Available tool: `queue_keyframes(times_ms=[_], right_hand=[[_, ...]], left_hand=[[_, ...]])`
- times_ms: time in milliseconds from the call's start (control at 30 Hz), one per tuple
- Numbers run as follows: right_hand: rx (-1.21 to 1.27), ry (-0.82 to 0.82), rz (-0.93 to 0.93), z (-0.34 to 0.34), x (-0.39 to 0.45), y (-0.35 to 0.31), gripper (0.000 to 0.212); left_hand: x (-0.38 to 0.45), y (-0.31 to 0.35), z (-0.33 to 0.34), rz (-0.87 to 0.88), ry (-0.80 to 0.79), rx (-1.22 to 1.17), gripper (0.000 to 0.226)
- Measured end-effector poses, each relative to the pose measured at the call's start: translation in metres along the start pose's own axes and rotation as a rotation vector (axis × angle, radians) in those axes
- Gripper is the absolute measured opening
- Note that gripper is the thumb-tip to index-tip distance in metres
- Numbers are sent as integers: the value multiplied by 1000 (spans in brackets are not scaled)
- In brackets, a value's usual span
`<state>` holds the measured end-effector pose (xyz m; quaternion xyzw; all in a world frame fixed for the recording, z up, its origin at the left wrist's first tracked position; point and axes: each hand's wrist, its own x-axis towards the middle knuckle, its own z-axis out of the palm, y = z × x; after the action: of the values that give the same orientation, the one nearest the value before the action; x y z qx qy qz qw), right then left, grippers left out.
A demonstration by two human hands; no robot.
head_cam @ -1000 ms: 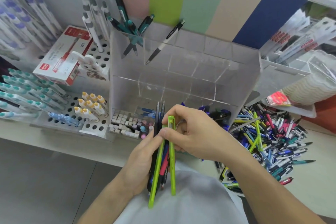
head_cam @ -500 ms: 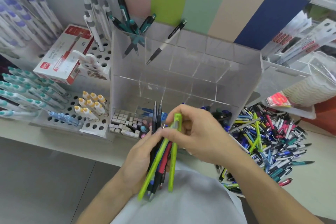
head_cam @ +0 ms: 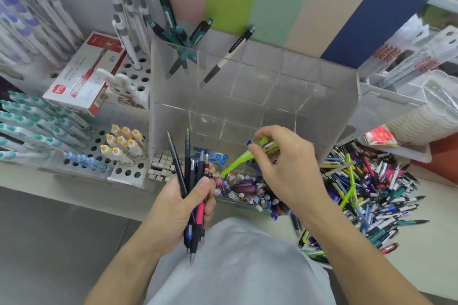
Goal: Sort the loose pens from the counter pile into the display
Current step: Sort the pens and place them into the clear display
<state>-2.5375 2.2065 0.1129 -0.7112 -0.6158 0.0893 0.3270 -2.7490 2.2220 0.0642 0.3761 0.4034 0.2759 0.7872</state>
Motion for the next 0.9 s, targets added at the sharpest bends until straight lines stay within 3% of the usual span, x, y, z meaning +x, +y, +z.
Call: queue_keyframes(times_ms=[267,333,533,600,700,800,900], right_hand=[[43,194,21,-25,4,-10,11],[26,129,32,-17,3,-10,12],[63,-289,154,13,-5,-5,29],[22,-291,133,9,-8,-7,33],[90,-177,83,-5,-7,-15,22],[313,-374,207,-17,-2,-25,26],[366,-518,230,-17,2,-21,30]], left_hand=[[-1,-3,0,5,17,5,37],[0,-2,3,7,3,-11,33],[1,3,14,11,-40,22,39],[0,3,15,15,-66,29,40],[-1,1,14,9,-146,23,40],[0,1,18,-7,-259,-28,39],[1,3,23,-5,-330,-53,37]])
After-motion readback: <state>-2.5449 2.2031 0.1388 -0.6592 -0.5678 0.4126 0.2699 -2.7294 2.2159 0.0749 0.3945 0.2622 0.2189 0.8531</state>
